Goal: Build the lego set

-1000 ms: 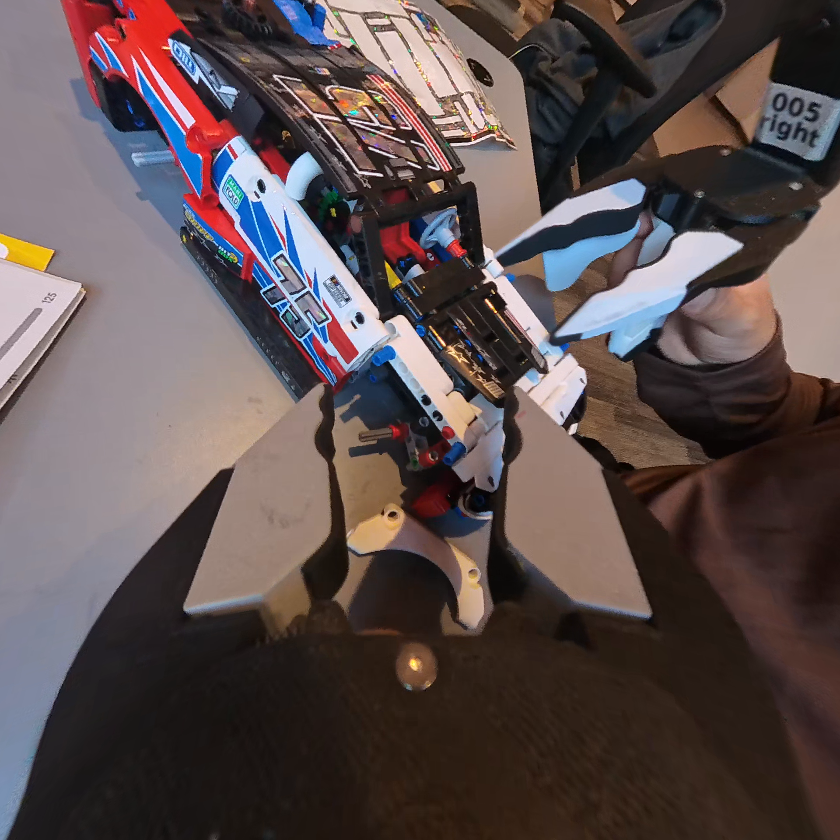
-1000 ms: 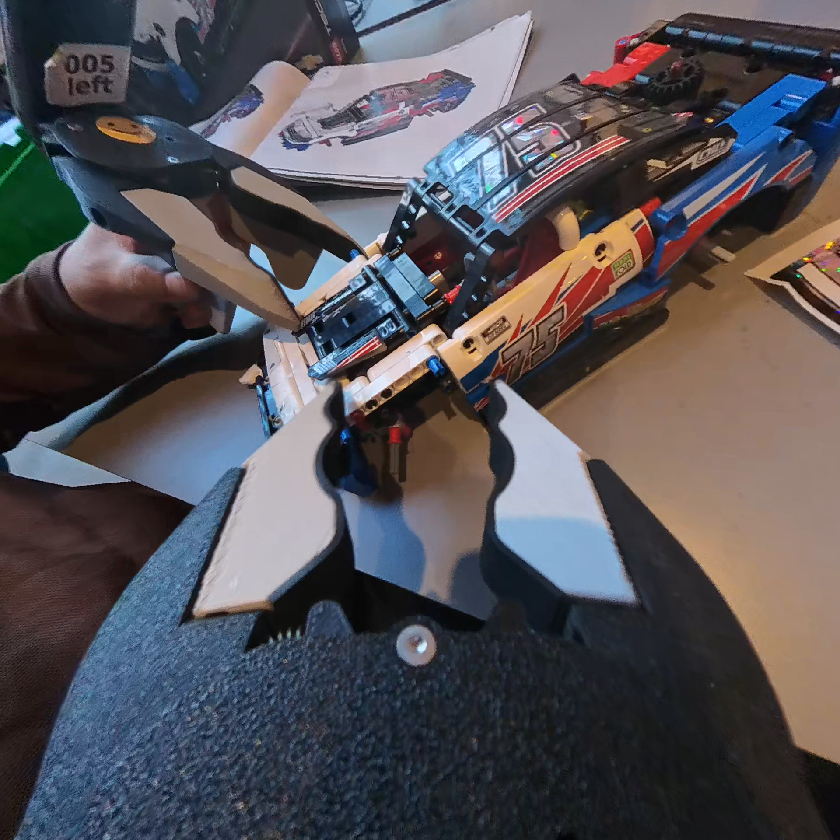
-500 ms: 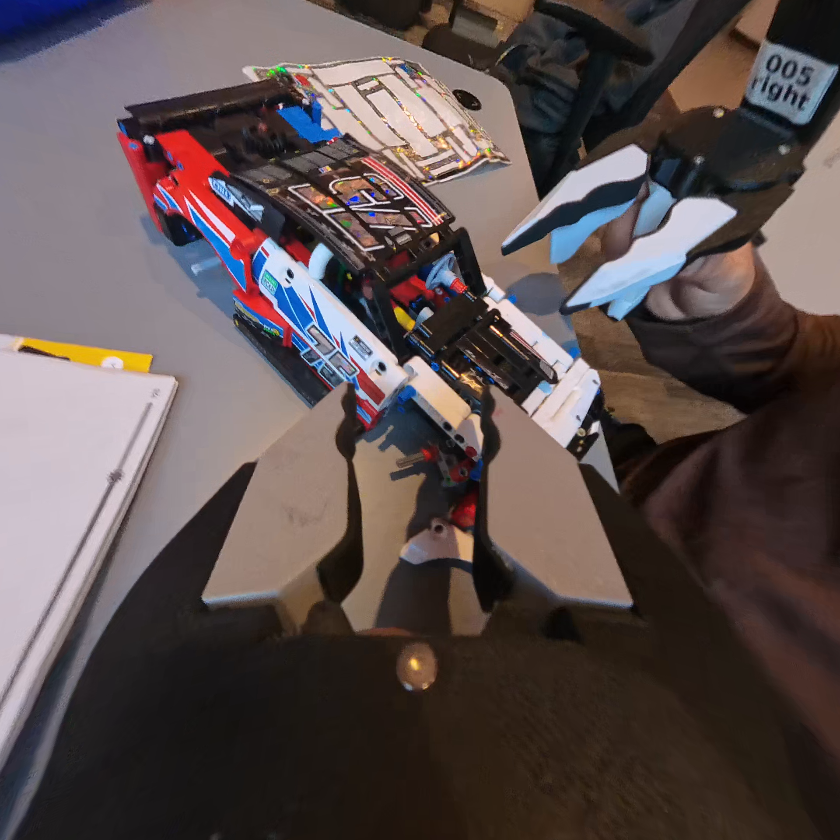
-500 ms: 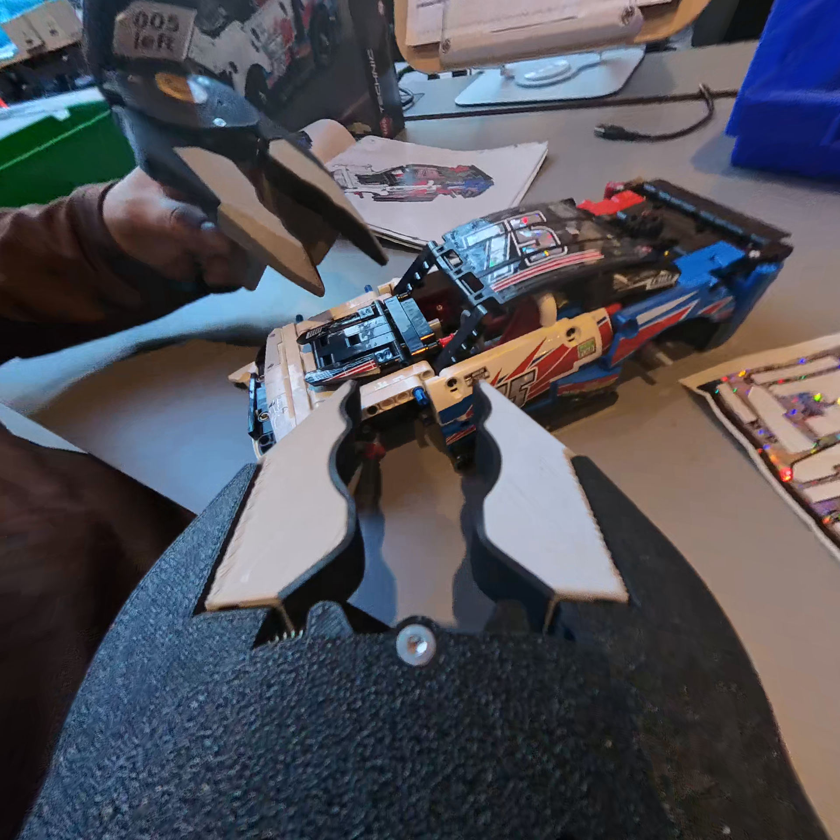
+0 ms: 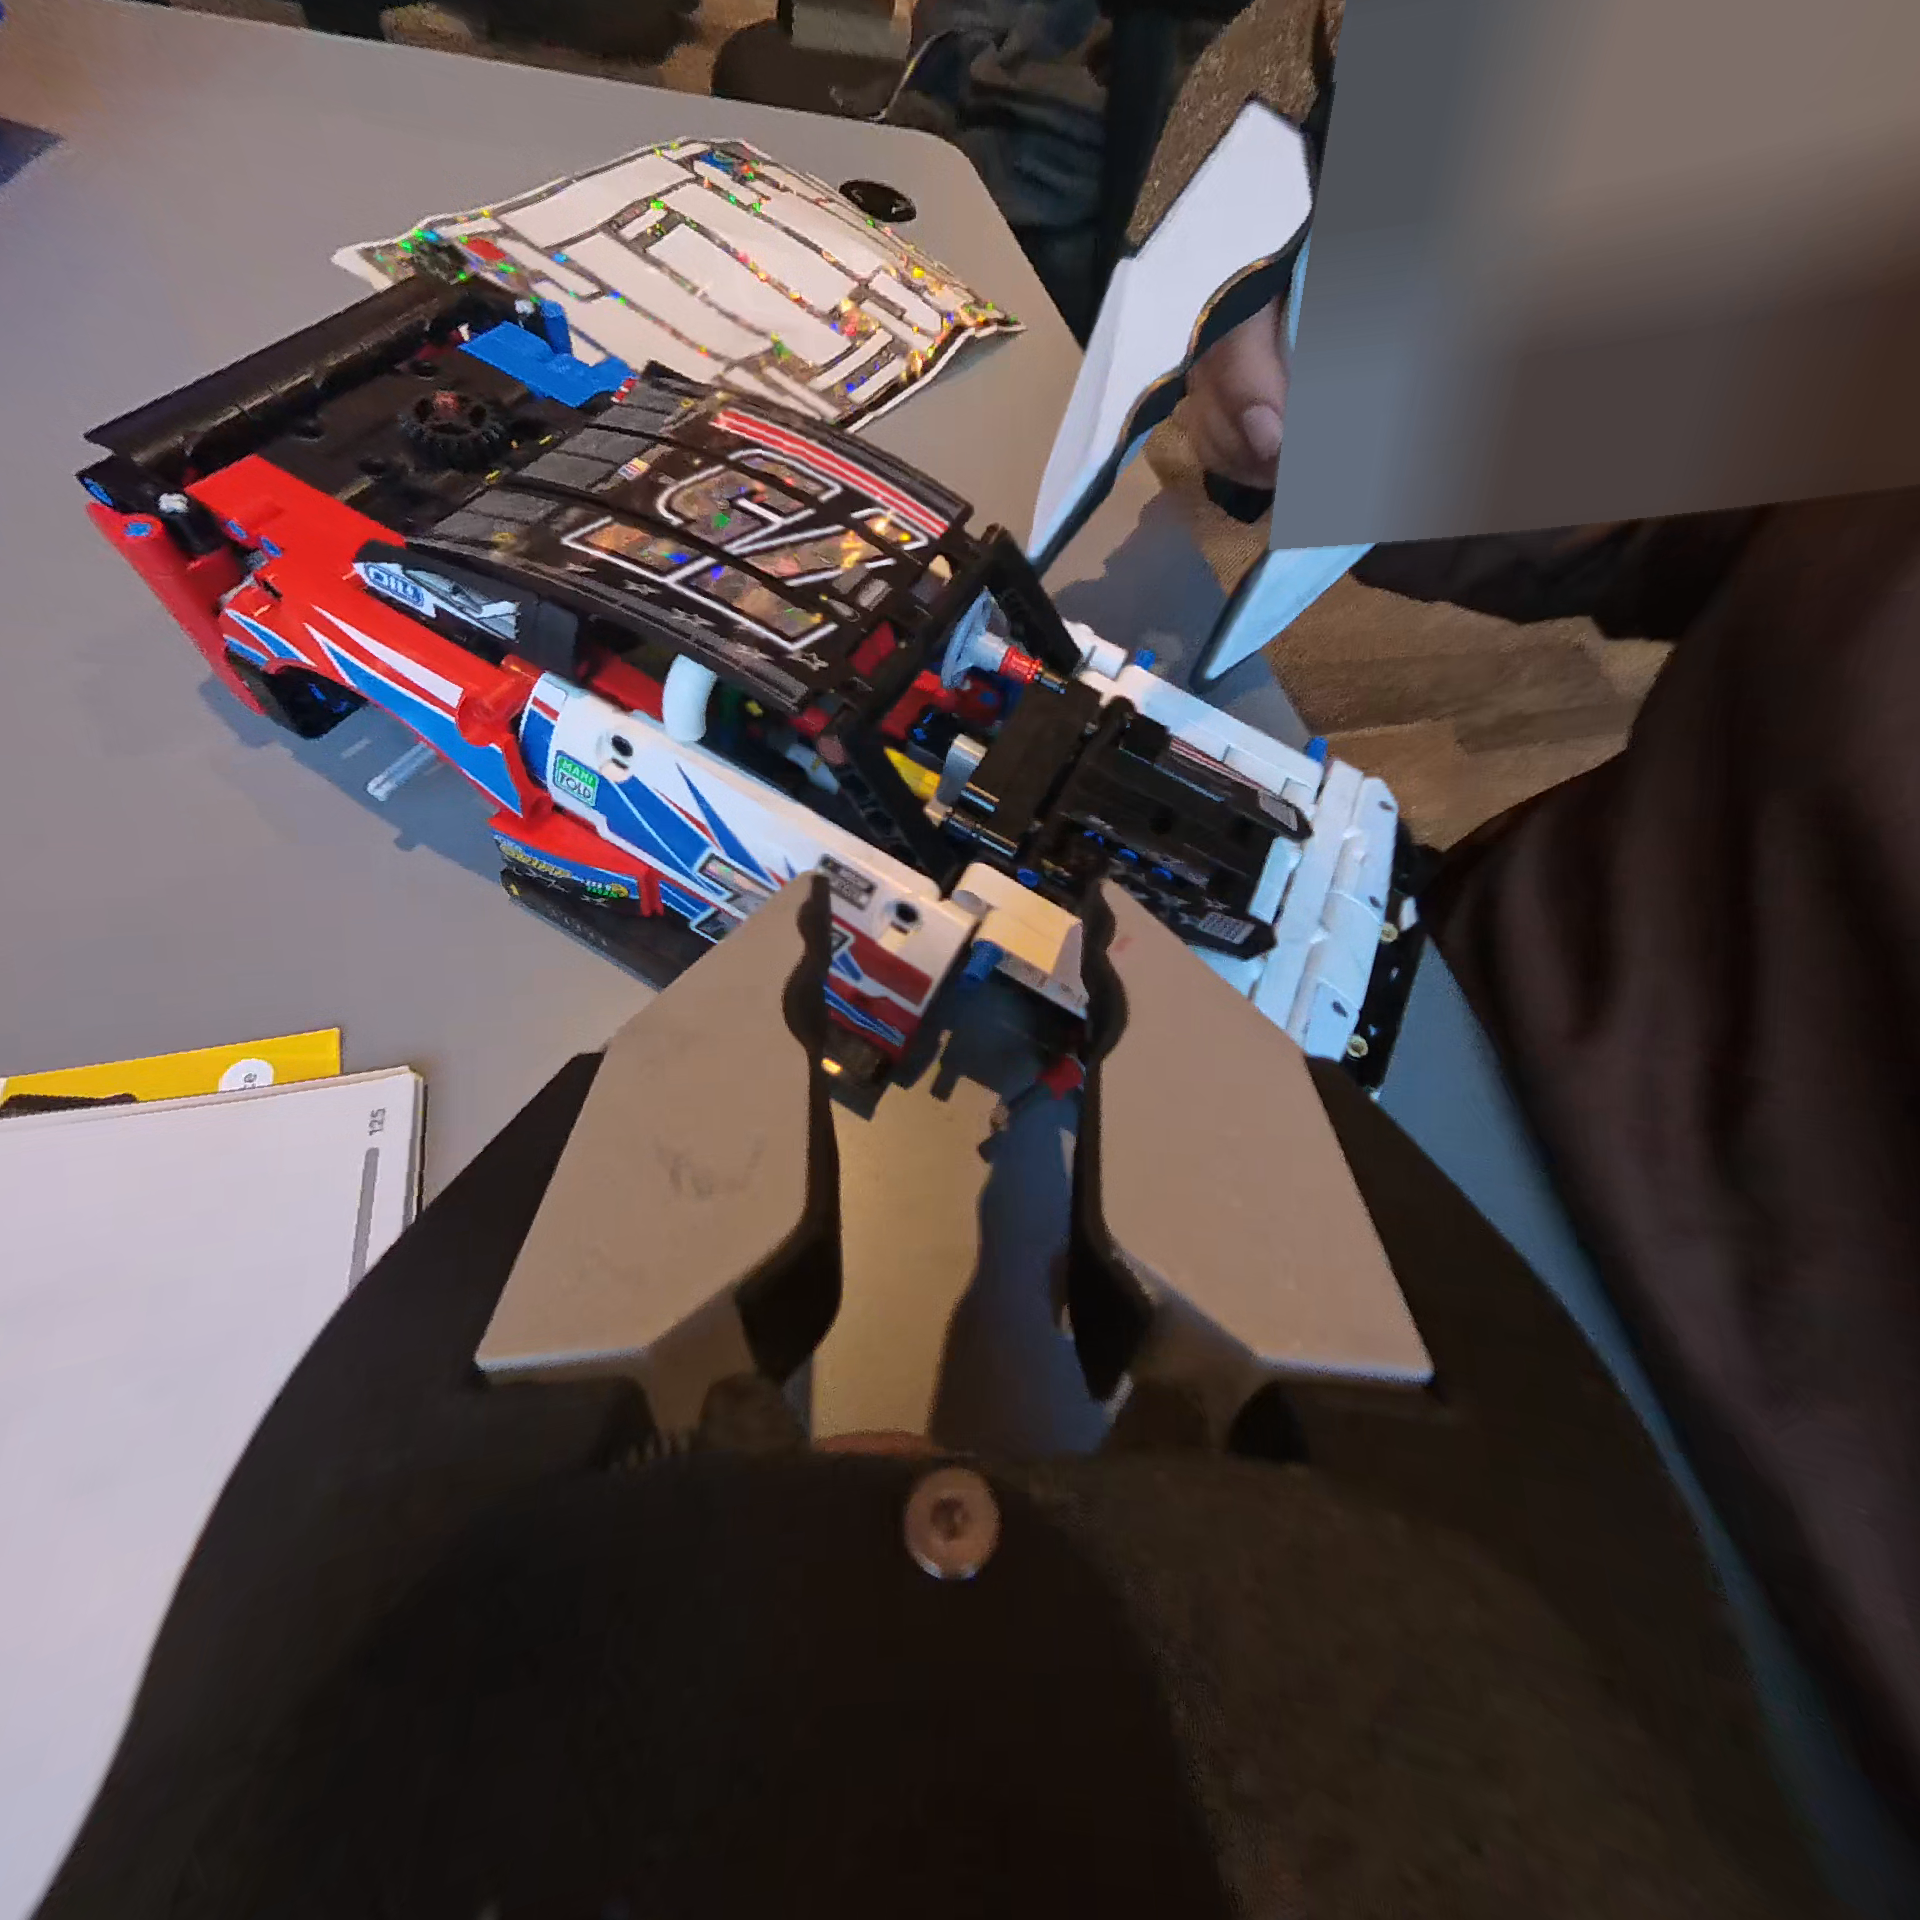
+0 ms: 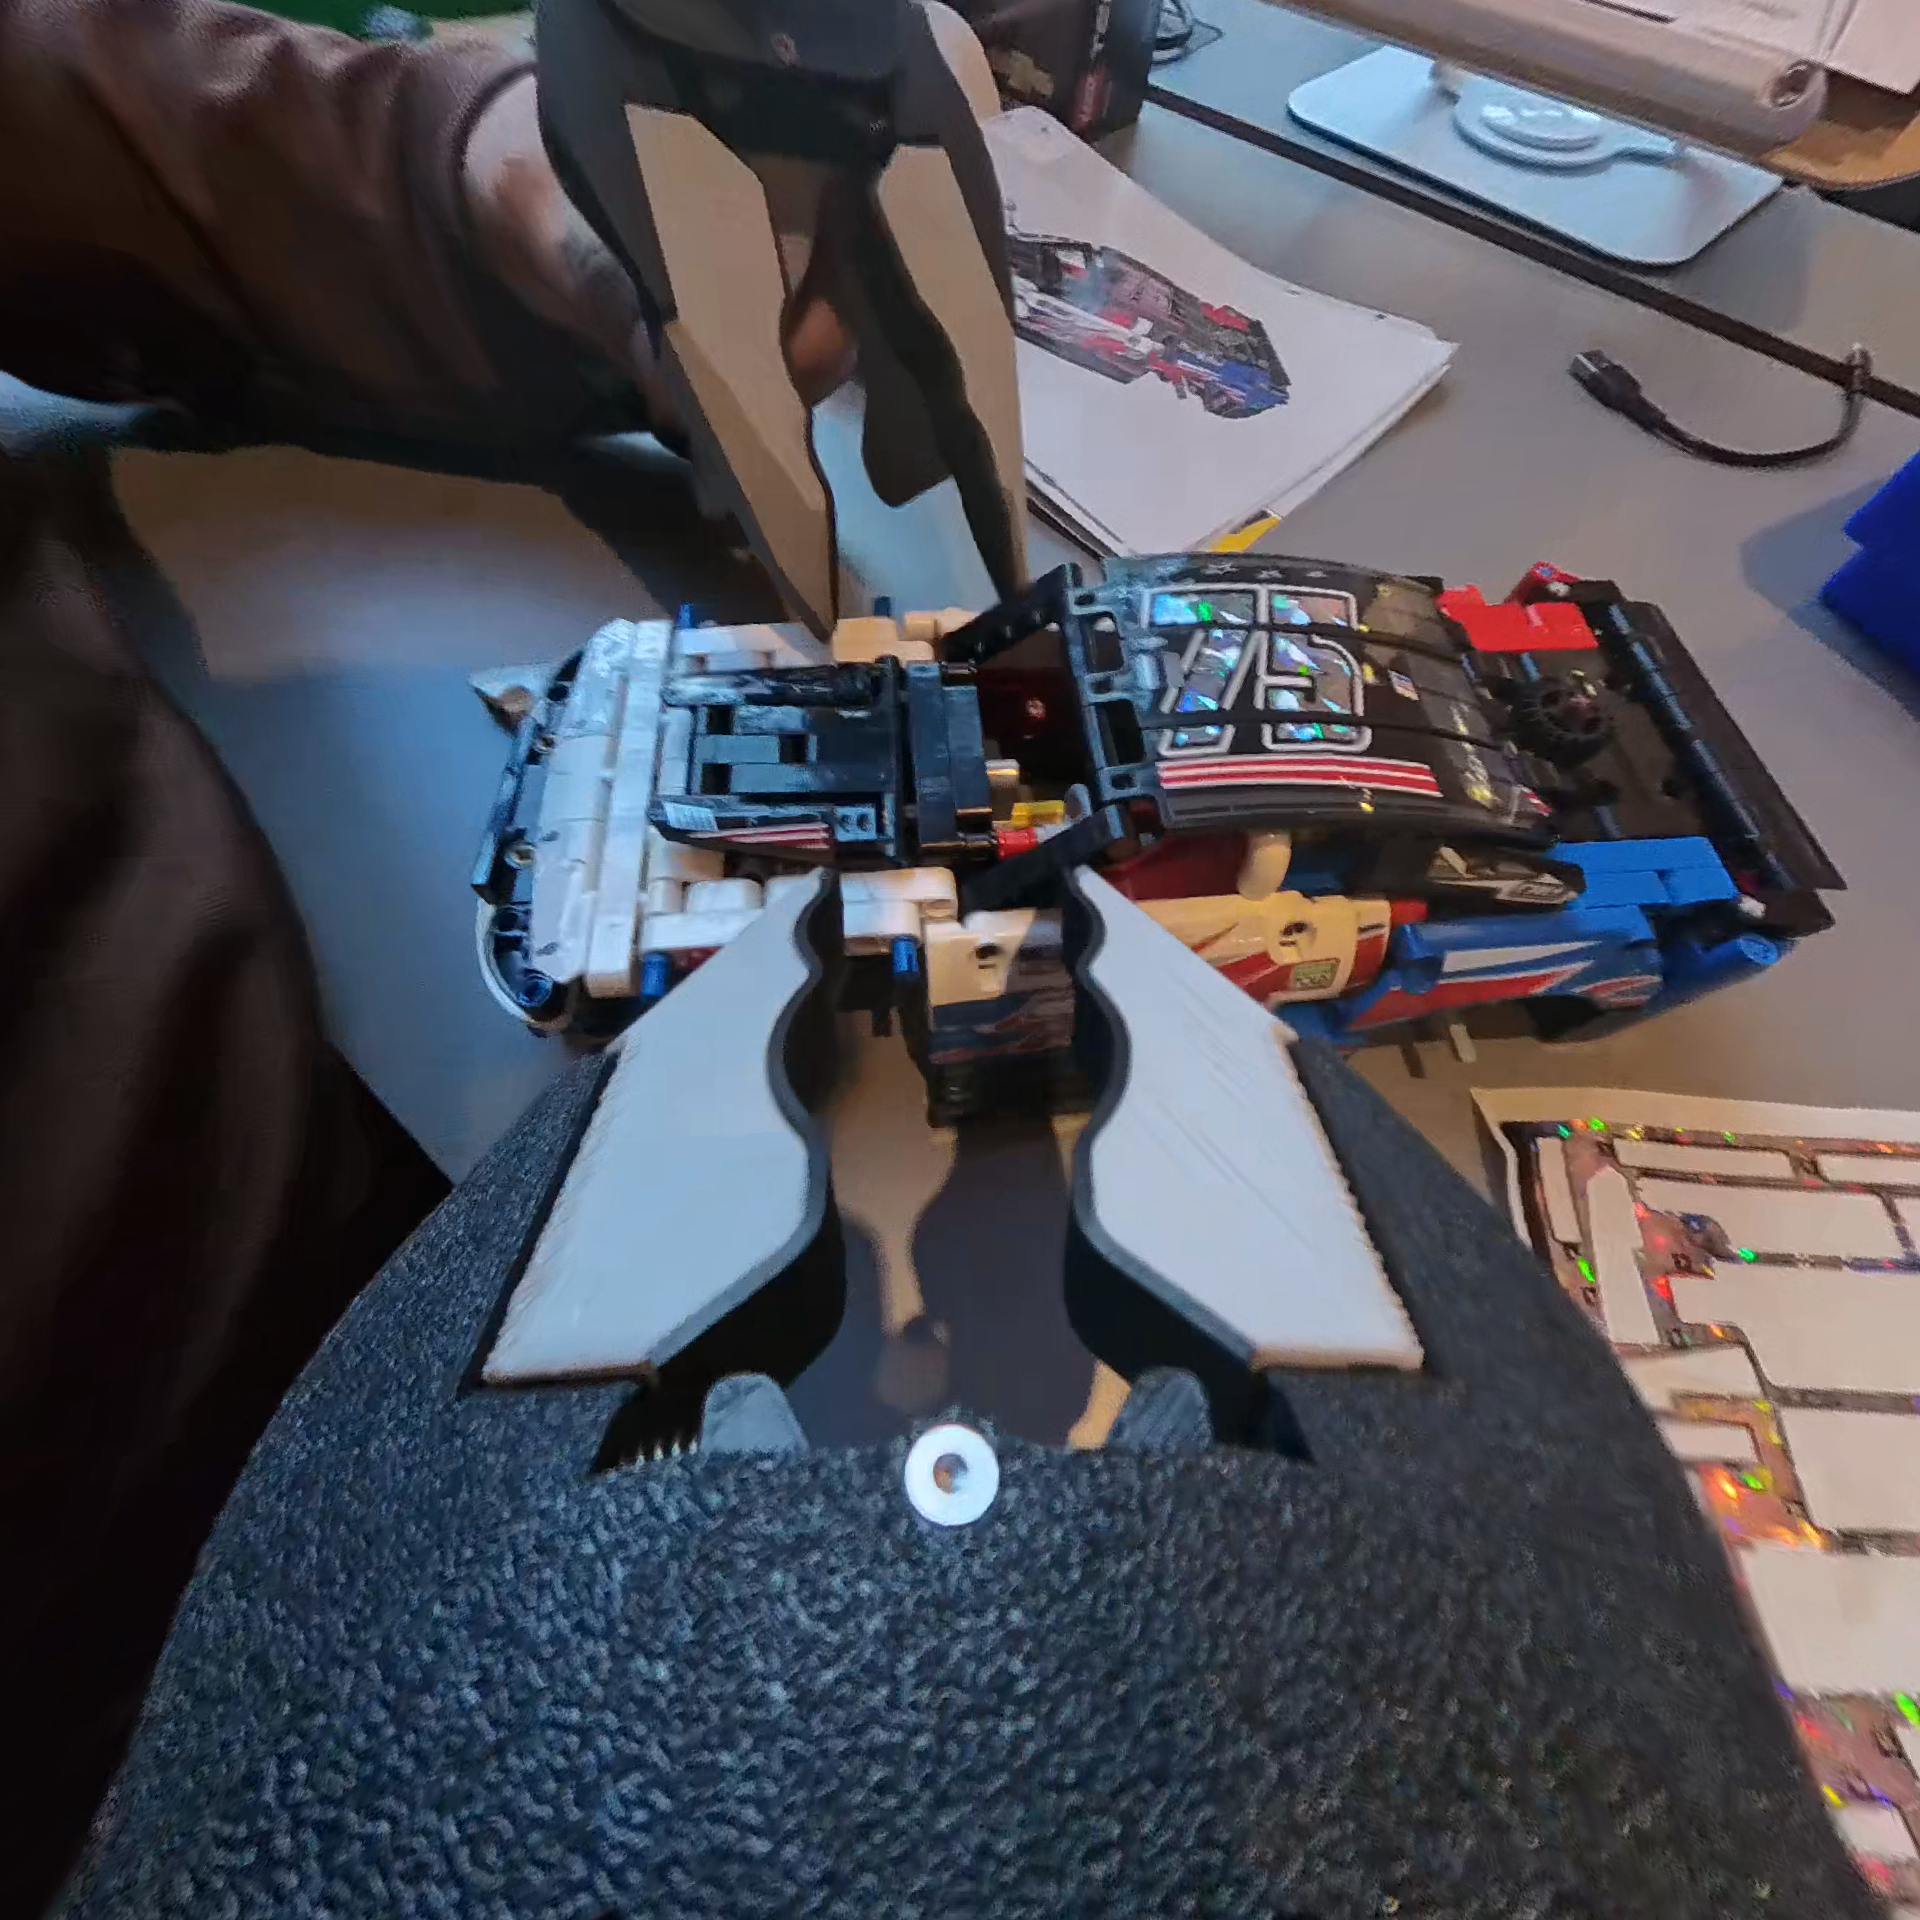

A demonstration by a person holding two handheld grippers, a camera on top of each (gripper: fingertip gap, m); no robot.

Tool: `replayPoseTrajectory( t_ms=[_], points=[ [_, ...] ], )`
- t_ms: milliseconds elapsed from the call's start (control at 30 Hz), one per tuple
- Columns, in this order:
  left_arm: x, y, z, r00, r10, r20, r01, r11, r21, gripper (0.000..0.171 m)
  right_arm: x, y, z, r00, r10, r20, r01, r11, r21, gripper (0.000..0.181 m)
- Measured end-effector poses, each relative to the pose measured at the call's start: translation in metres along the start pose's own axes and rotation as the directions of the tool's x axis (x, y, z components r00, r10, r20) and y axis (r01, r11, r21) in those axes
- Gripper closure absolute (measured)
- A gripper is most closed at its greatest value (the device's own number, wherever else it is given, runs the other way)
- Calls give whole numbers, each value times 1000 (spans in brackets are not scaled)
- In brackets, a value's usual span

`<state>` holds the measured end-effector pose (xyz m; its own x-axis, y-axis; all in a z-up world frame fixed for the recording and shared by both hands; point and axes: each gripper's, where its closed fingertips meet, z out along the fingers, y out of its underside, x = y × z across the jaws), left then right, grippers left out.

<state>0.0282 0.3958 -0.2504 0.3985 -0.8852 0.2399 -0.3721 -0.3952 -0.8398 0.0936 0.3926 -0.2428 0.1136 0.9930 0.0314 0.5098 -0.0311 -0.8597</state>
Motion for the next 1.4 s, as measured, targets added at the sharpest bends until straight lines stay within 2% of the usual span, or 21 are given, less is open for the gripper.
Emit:
replayPoseTrajectory(
  t_ms=[100,200,333,667,733,767,800,1000,1400],
  points=[
    [-7,0,1,999,-27,-20,28,999,28,120,12,9,-3,998,12,-57,-14,1000,-21,134],
    [-13,0,4,1000,-29,-8,29,999,36,108,13,7,-4,993,117,-30,-116,993,31,120],
    [-13,-2,10,998,-53,-14,54,998,20,95,24,4,1,978,189,-90,-185,981,51,112],
    [-20,-3,19,999,-40,13,40,999,-13,82,20,5,10,984,150,-100,-150,989,5,115],
    [-21,-3,20,999,-41,21,41,999,-3,83,20,5,10,984,151,-98,-152,988,2,115],
    [-23,-4,20,998,-53,28,52,999,9,85,18,4,11,985,148,-87,-148,989,5,122],
    [-24,-5,20,997,-62,34,61,998,20,88,11,4,12,989,142,-50,-142,990,4,138],
    [-24,-4,18,997,-67,32,66,997,45,93,10,2,14,981,191,-27,-190,981,32,139],
    [-26,-8,17,996,-60,66,55,996,75,105,15,2,17,981,190,-41,-188,981,51,141]
  ],
)
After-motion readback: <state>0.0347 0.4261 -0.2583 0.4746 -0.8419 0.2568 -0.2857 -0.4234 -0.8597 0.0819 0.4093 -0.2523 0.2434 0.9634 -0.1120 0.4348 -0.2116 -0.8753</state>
